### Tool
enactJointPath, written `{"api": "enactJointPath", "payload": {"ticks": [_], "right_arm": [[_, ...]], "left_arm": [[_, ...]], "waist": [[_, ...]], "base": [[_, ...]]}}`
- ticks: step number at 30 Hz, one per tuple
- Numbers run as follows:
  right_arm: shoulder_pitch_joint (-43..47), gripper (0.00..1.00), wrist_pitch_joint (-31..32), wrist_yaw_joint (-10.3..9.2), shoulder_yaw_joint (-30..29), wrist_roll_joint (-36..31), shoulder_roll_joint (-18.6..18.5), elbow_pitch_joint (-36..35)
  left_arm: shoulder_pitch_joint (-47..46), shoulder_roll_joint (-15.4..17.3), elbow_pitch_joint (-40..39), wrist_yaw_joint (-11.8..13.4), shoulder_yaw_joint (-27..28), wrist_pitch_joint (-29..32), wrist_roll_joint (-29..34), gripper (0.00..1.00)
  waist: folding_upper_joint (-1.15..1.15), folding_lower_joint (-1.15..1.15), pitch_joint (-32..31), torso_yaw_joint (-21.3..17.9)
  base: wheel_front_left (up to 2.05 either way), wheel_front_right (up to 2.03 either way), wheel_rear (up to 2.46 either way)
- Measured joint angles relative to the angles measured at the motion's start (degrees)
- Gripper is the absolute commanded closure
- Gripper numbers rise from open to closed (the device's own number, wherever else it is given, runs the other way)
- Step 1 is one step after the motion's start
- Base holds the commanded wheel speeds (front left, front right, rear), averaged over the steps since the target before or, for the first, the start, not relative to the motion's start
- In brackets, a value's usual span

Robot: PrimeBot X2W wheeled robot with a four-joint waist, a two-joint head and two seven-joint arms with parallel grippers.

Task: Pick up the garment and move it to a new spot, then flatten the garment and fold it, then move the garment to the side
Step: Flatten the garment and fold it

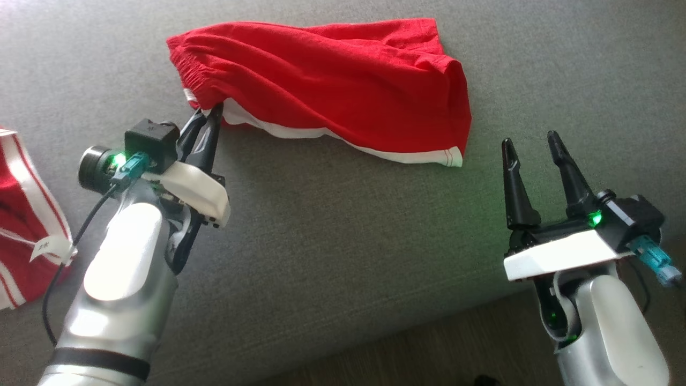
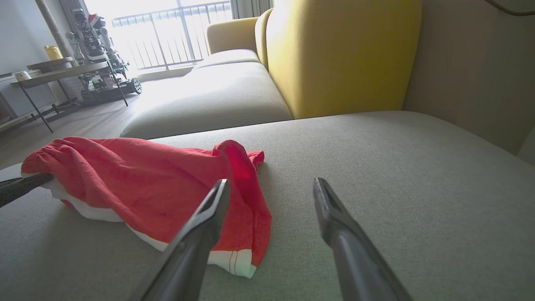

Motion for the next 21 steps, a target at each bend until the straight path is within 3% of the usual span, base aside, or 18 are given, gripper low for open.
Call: {"api": "enactJointPath", "payload": {"ticks": [5,15,19,21], "right_arm": [[0.0,0.00,0.0,0.00,0.4,0.2,0.0,2.5],[-0.4,0.00,0.0,0.00,1.1,9.7,0.0,16.1],[-2.9,0.00,0.0,0.00,2.2,17.4,0.0,22.4],[-4.9,0.00,0.0,0.00,4.1,26.9,0.1,24.3]], "left_arm": [[0.5,1.3,-2.5,0.0,-2.0,0.0,-0.2,1.00],[6.2,3.8,-10.2,0.0,-6.2,2.7,-0.2,1.00],[7.0,4.5,-13.5,0.0,-8.1,4.7,-0.1,1.00],[7.6,4.7,-14.7,-0.1,-9.5,5.7,-0.2,1.00]], "waist": [[0.00,0.00,-1.6,1.0],[0.00,0.00,-4.3,4.1],[0.00,0.00,-4.5,5.8],[0.00,0.00,-4.5,6.6]], "base": [[0.00,0.00,0.00],[0.00,0.00,0.00],[0.00,0.00,0.00],[0.00,0.00,0.00]]}}
